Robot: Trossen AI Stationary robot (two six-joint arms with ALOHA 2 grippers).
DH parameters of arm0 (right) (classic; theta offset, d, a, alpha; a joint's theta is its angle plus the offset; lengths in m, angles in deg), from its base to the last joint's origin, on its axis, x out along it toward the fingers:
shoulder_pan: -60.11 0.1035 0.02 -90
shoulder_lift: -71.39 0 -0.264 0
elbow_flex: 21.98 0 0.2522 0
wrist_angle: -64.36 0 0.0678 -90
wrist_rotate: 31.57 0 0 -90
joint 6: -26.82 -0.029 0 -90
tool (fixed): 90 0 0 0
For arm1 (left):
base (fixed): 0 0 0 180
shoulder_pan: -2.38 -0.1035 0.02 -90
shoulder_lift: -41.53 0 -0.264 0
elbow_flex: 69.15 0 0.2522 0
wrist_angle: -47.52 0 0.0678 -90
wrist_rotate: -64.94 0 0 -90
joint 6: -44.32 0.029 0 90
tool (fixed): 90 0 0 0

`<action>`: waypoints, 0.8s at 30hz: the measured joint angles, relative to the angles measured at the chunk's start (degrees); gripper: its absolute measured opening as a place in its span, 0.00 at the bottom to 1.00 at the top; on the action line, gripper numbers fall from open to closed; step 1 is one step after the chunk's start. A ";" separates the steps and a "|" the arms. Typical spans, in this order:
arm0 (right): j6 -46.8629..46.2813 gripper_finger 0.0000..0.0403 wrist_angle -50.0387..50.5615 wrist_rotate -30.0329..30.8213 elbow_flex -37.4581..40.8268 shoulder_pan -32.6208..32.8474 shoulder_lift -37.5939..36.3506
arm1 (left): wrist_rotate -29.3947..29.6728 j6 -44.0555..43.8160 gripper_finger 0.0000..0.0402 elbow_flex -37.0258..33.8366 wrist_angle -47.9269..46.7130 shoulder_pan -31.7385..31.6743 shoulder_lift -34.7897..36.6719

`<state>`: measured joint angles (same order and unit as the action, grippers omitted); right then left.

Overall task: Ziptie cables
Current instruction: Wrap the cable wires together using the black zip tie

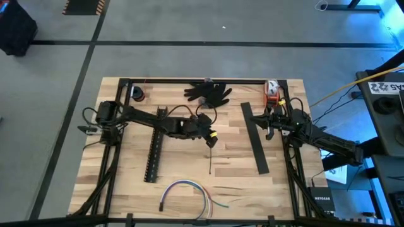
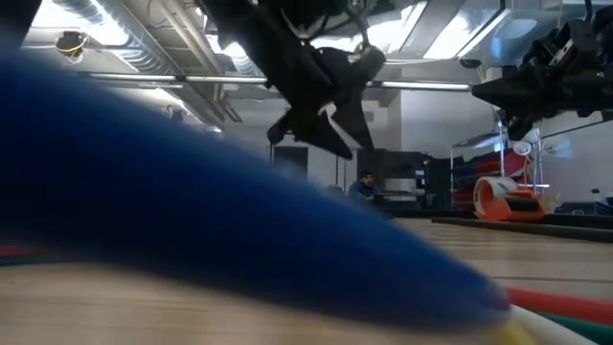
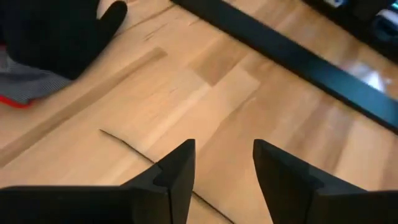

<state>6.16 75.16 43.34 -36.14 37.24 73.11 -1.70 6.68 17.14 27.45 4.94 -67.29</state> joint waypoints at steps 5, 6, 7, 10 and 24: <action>0.00 0.00 -0.01 0.01 -0.01 -0.01 0.00 | 0.29 -0.03 0.35 0.00 -0.24 -0.84 -3.52; 0.00 0.00 0.02 0.02 -0.02 0.00 0.02 | 0.99 -0.41 0.34 0.00 -0.20 -0.86 -3.94; 0.00 0.00 0.00 0.02 0.00 0.00 0.01 | 2.13 -0.75 0.33 0.00 -0.12 -0.94 -4.44; 0.00 0.00 0.00 0.02 -0.02 -0.01 0.00 | 4.45 -0.93 0.32 0.00 0.00 -1.46 -5.95; 0.00 0.00 0.00 0.02 0.00 0.00 0.01 | 4.91 -3.91 0.32 0.09 1.42 -4.45 -11.85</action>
<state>6.16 75.16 43.36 -36.15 37.23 73.12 3.21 2.77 17.23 28.87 0.49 -79.14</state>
